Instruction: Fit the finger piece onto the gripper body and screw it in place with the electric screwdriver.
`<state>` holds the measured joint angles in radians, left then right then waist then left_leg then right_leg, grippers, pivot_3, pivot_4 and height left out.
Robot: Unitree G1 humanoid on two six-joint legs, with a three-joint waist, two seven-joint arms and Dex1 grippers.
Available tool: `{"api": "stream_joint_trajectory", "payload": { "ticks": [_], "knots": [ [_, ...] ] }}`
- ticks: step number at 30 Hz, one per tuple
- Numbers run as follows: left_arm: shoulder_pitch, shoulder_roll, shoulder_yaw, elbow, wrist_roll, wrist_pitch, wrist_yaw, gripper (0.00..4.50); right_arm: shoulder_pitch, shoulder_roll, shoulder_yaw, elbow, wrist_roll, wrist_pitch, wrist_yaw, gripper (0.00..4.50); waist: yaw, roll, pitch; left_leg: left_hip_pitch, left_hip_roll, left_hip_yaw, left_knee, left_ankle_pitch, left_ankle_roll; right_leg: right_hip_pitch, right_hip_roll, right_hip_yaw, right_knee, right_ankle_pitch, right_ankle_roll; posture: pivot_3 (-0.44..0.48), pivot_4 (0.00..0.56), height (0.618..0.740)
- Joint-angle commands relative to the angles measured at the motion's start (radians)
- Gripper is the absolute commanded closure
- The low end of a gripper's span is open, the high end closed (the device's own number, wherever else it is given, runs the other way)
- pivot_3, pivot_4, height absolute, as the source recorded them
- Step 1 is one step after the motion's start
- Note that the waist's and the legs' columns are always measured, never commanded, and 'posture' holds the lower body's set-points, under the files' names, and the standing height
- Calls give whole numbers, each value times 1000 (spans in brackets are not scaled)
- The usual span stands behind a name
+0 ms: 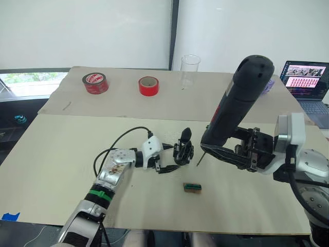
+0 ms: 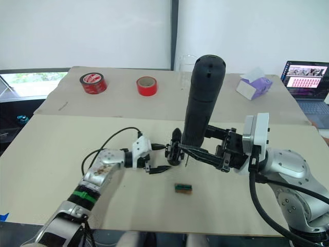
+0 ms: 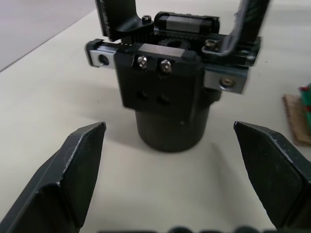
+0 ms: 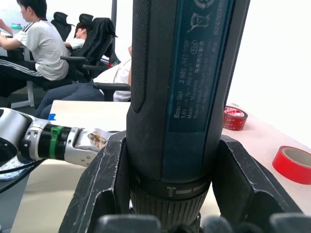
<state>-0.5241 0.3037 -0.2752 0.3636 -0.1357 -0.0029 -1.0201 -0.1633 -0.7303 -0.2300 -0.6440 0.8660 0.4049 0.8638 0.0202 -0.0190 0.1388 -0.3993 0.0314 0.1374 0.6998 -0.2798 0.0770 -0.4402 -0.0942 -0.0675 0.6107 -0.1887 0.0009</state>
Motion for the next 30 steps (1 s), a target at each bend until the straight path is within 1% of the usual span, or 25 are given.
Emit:
{"api": "stream_joint_trajectory", "payload": {
  "ticks": [1, 4, 12, 13, 15, 17, 18, 21, 24, 27, 30],
  "knots": [
    [-32, -39, -10, 31, 26, -32, 27, 47, 4, -8, -54, -32, 6, -31, 0, 2567, 0, 0, 0, 0, 0, 0, 0, 0, 0, 0, 0, 0, 0, 0, 0, 0, 150, 740],
    [-41, -61, -13, 63, 45, -44, 44, 47, 15, -6, -58, -39, 1, -34, -1, 2567, -1, 0, 0, 0, 0, 0, 0, 0, 0, 0, 0, 0, 0, 0, 0, 0, 150, 740],
    [-46, -76, -17, 113, 68, -48, 42, 47, 34, -3, -71, -46, -11, -39, 0, 2567, -5, 0, 0, 0, 0, 0, 0, 0, 0, 0, 0, 0, 0, 0, 0, 0, 150, 740],
    [-51, -79, -16, 124, 69, -52, 42, 272, 34, -2, -70, -45, -13, -41, 0, 2567, -5, 0, 0, 0, 0, 0, 0, 0, 0, 0, 0, 0, 0, 0, 1, 0, 150, 740],
    [-60, -79, -17, 146, 70, -61, 30, 885, 37, -1, -70, -45, -17, -42, 0, 2567, -3, 0, 0, 0, 0, 0, 0, 0, 0, 0, 0, 0, 0, 0, 1, 0, 150, 740],
    [-65, -76, -17, 164, 64, -76, 8, 1890, 39, -1, -71, -45, -19, -43, 1, 2567, -2, 0, 0, 0, 0, 0, 1, 0, 0, 0, 0, 0, 0, 0, 1, 0, 150, 740],
    [-70, -69, -17, 176, 56, -87, -23, 2241, 42, -2, -73, -44, -20, -43, 3, 2567, -3, 0, 0, 0, 0, 0, 1, 0, 0, 0, 0, 0, 0, 0, 1, 0, 150, 740],
    [-97, -52, -20, 232, 40, -133, -120, 2222, 51, -7, -79, -42, -20, -43, 10, 2567, -5, 0, 0, 0, 0, 0, 1, 0, 0, 0, 0, 0, 0, 0, 1, 0, 150, 740],
    [-155, -51, -16, 339, 46, -224, -194, 2222, 71, -22, -96, -55, 14, -19, 20, 2567, -5, 0, 0, 0, 0, 0, 0, 0, 0, 0, 0, 0, 0, 0, 1, 0, 150, 740],
    [-220, -65, -11, 463, 63, -310, -234, 2222, 89, -34, -103, -69, 42, -1, 19, 2567, -5, 0, 0, 0, 0, 0, 1, 0, 1, 0, 0, -1, 0, 0, 1, 0, 150, 740],
    [-269, -90, -7, 564, 71, -351, -260, 2222, 103, -42, -101, -78, 47, 4, 18, 2567, -5, -1, 0, -1, 0, 0, 1, 0, 1, 0, 0, -1, 0, 0, 1, 0, 150, 740]
  ]
}}
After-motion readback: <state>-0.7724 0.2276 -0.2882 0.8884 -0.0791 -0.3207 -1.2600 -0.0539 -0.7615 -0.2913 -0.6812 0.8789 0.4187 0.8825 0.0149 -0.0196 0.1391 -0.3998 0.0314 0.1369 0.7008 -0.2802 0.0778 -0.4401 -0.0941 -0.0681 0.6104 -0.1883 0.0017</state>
